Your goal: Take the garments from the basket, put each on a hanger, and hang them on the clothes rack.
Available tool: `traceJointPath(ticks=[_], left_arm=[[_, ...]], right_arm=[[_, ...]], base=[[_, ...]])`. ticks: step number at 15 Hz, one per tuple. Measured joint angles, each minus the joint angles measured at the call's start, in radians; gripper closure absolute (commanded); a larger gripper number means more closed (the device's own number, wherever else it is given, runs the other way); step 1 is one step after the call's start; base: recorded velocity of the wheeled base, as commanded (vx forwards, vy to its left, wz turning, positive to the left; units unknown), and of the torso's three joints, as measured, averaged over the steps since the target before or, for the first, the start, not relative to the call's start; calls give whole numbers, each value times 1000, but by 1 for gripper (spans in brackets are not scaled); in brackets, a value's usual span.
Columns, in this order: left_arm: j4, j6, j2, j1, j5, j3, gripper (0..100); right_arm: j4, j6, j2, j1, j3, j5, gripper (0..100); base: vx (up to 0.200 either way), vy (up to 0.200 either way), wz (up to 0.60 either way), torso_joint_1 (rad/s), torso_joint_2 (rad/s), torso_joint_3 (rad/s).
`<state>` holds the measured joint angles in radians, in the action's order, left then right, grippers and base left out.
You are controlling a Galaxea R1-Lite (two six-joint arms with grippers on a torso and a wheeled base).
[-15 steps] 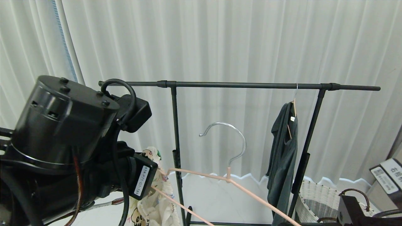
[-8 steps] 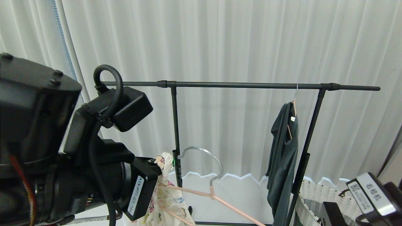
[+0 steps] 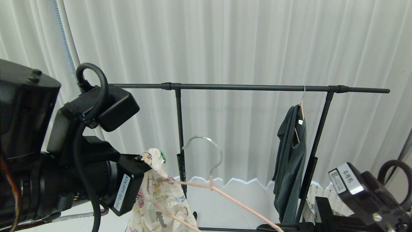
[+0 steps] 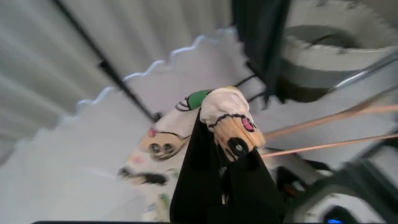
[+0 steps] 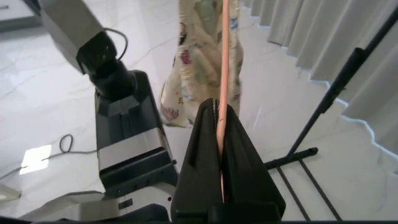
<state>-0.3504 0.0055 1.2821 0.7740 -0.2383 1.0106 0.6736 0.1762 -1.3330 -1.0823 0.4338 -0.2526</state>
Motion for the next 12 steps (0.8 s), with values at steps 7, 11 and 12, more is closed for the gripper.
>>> traceJointPath(ticks=[7,11,12], left_arm=[[6,52,-4,-85,23,-39,100],[5,48,8,-56,43,-21,100],[7,42,8,-41,75,-10,100]], right_arm=[[-182,15,169,-10,37,-48,100],[-182,15,164,-56,61,-81,100],[-179,15,154,-63,62,-81,100]], base=[[0,0,0,0,0,0],[0,0,0,0,0,0],[0,0,0,0,0,0]])
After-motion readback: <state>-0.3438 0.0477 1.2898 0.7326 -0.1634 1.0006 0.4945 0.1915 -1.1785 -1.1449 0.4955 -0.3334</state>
